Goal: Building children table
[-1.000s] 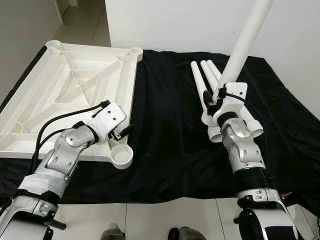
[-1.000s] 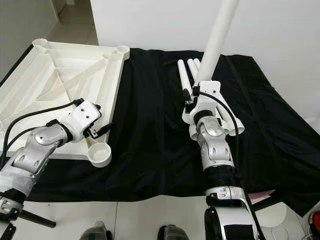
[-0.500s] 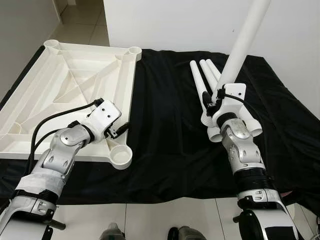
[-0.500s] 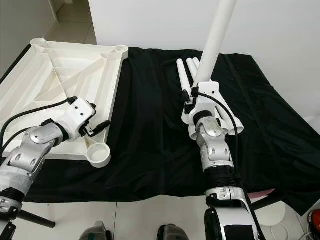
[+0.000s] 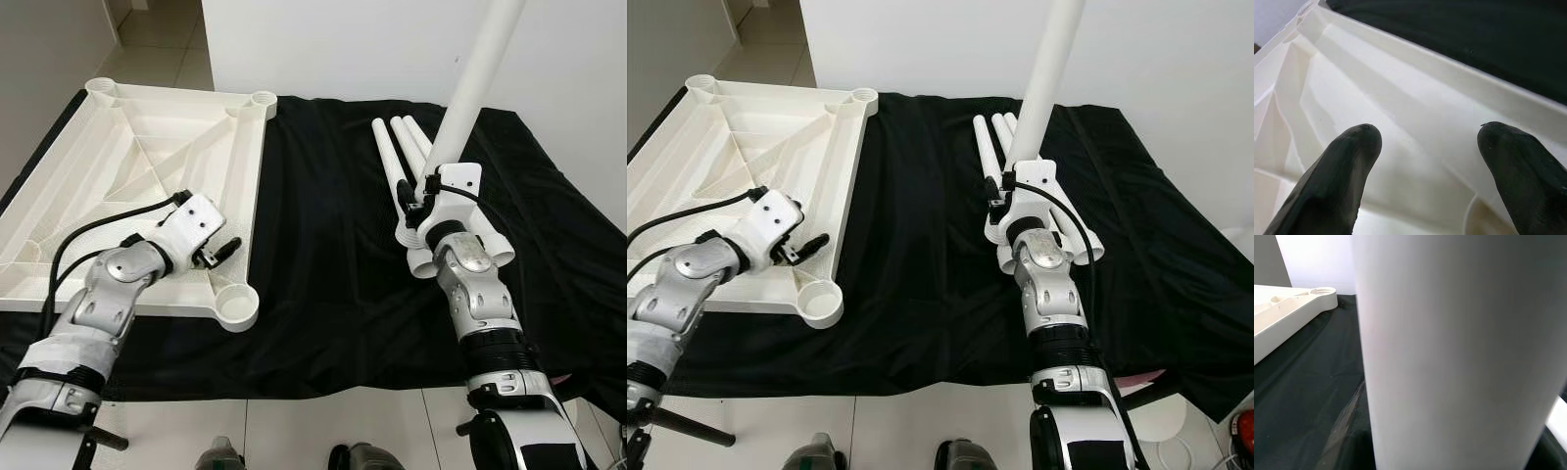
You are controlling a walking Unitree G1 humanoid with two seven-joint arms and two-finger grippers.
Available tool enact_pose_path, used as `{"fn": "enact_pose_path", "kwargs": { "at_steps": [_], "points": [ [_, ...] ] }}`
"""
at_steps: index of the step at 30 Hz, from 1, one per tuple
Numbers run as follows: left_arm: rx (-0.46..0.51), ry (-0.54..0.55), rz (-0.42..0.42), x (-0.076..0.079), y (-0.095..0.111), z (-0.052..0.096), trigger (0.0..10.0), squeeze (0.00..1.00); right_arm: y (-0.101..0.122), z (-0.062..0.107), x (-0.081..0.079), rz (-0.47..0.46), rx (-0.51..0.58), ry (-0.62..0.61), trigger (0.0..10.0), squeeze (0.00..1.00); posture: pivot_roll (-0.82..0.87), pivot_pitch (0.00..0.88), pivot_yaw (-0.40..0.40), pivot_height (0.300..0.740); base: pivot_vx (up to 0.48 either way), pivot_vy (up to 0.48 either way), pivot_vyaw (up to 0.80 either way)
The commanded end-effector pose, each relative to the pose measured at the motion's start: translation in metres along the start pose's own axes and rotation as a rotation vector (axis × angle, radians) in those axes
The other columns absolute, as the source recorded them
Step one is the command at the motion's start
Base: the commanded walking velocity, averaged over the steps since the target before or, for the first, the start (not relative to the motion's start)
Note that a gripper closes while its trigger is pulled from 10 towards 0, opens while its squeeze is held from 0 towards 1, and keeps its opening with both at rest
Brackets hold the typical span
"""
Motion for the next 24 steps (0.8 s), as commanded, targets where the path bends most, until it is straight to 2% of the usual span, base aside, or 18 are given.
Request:
{"fn": "enact_pose_path", "kwargs": {
  "at_steps": [1,7,9,10,17,19,20,21,24],
  "points": [
    [-0.032,0.043,-0.037,-0.001,-0.006,0.001,10.0,0.0,-0.004,0.001,0.001,0.002,-0.013,0.003,10.0,0.0,0.08,0.0,-0.047,0.74,0.0,0.0,0.0],
    [-0.037,0.016,-0.076,0.005,-0.006,0.0,10.0,0.0,-0.003,0.001,0.001,0.005,-0.012,0.004,10.0,0.0,0.08,0.0,-0.048,0.74,0.0,0.0,0.0],
    [0.002,-0.023,-0.106,0.017,0.006,-0.009,10.0,0.0,-0.003,0.001,0.001,0.008,-0.01,0.004,10.0,0.0,0.08,0.0,-0.052,0.74,0.0,0.0,0.0],
    [0.002,-0.023,-0.106,0.017,0.006,-0.009,10.0,0.0,-0.003,0.001,0.001,0.008,-0.01,0.004,10.0,0.0,0.08,0.0,-0.052,0.74,0.0,0.0,0.0],
    [0.084,-0.09,-0.13,0.043,0.029,-0.026,10.0,0.0,-0.002,0.0,0.002,0.011,-0.008,0.0,10.0,0.0,0.08,0.0,-0.05,0.74,0.0,0.0,0.0],
    [0.129,-0.116,-0.125,0.056,0.043,-0.036,10.0,0.0,-0.001,0.0,0.002,0.009,-0.006,-0.002,10.0,0.0,0.08,0.0,-0.052,0.74,0.0,0.0,0.0],
    [0.129,-0.116,-0.125,0.056,0.043,-0.036,10.0,0.0,-0.001,0.0,0.002,0.009,-0.006,-0.002,10.0,0.0,0.08,0.0,-0.052,0.74,0.0,0.0,0.0],
    [0.171,-0.132,-0.121,0.066,0.057,-0.045,10.0,0.0,-0.001,-0.001,0.002,0.007,-0.005,-0.003,10.0,0.0,0.08,0.0,-0.052,0.74,0.0,0.0,0.0],
    [0.186,-0.137,-0.12,0.068,0.063,-0.048,10.0,0.0,-0.001,-0.001,0.002,0.007,-0.005,-0.003,10.0,0.0,0.08,0.0,-0.052,0.74,0.0,0.0,0.0]
  ]
}}
Point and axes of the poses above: a point about 5 cm out from each wrist's last joint towards the gripper, its own z axis pointing back from the gripper into the wrist, its own y axis along the axis of the wrist's last joint, x = y × z, the point moved 1 cm from there along -z, pointing out of the wrist towards the gripper, and after that the axes turned 6 degrees about -z, right-handed, at the moved point
